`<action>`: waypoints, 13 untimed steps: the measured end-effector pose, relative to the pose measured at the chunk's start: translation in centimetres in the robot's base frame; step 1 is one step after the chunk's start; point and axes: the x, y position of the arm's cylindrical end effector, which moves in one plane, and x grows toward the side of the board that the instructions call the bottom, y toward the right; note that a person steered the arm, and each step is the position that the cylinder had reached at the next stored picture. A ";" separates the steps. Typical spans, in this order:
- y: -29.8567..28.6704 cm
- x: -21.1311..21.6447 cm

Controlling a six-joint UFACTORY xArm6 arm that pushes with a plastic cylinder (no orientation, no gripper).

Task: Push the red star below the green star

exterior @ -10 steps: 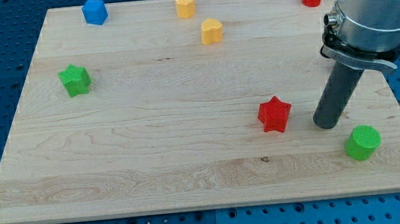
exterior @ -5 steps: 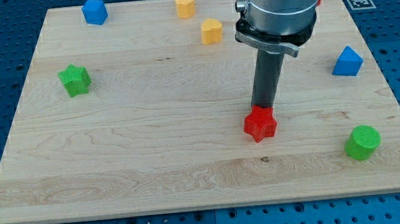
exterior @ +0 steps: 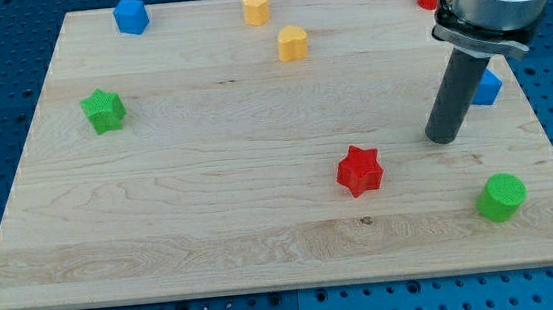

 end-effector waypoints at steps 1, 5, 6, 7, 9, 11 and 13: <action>0.0 1.0; -10.8 3.7; -12.8 3.8; -13.9 4.8; -17.0 5.5; -22.6 7.1; -28.0 9.6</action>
